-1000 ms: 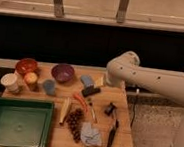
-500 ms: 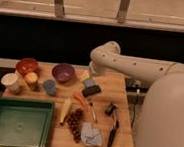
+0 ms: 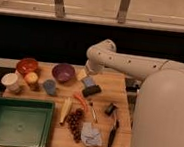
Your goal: Place sponge in red bowl
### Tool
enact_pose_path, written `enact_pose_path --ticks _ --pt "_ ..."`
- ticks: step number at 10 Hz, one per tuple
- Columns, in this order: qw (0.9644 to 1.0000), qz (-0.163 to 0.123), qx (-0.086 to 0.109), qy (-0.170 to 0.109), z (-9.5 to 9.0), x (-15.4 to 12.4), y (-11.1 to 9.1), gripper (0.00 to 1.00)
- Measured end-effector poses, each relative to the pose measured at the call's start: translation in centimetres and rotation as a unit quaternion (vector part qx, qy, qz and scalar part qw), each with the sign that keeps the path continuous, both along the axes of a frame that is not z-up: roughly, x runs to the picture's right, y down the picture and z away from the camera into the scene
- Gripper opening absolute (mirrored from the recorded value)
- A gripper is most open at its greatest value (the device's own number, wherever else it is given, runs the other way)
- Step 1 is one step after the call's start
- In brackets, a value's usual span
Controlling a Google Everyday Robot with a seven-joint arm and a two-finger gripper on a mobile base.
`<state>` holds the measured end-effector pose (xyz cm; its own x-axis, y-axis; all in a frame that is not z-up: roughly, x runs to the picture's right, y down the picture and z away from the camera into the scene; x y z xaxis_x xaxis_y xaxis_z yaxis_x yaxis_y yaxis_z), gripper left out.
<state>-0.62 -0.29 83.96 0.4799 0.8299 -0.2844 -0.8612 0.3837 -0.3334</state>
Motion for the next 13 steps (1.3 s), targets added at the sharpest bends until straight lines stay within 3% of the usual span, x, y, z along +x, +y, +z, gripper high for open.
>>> enact_pose_path --ticks 2,4,7,13 --pt "0.9999 -0.013 -0.002 0.000 2.2 -0.6 -0.4 0.80" --pt "0.9993 -0.035 -0.016 -0.002 4.9 -1.9 -0.3 0.80" --pt "0.9981 -0.051 -0.034 -0.008 7.6 -2.0 -0.1 0.80" --pt "0.9950 -0.044 -0.076 -0.048 13.5 -0.8 0.9 0.80"
